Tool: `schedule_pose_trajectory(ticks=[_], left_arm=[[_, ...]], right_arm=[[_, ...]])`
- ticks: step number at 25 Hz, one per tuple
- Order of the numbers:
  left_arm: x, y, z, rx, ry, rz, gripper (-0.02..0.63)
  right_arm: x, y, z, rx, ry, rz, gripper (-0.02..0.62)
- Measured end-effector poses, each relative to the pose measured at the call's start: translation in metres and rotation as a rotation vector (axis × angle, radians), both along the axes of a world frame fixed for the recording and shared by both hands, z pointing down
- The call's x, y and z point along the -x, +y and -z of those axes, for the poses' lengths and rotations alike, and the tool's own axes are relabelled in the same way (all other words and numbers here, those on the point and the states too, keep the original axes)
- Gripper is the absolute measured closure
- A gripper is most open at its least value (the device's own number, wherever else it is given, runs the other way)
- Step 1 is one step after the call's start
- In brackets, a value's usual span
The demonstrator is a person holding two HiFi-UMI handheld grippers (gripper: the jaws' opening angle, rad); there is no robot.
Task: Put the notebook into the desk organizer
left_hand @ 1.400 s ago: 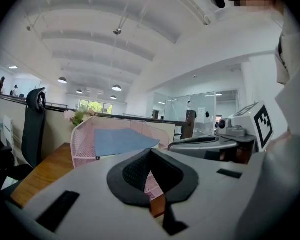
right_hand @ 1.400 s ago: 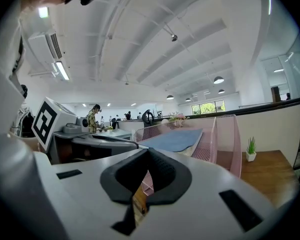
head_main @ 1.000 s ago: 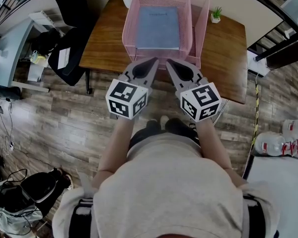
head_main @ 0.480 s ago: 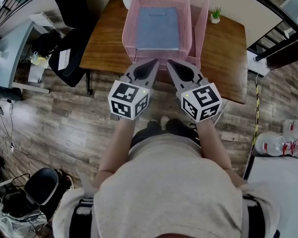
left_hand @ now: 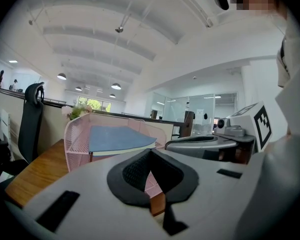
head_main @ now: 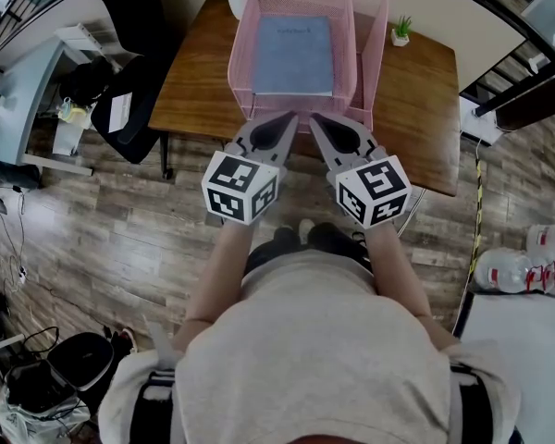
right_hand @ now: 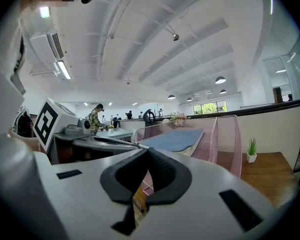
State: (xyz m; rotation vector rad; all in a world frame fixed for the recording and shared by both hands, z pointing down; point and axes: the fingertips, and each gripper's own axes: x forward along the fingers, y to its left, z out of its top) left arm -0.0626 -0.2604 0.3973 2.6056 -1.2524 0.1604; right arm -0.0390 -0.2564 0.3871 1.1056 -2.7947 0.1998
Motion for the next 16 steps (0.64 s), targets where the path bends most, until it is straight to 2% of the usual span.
schedule_pose_trajectory(ticks=[16], left_arm=[[-0.0052,0.0018,-0.0017,0.030,0.043,-0.019,0.597]], right_arm=[[-0.0024,0.0004,-0.0056,0.006,0.028,0.000,0.586]])
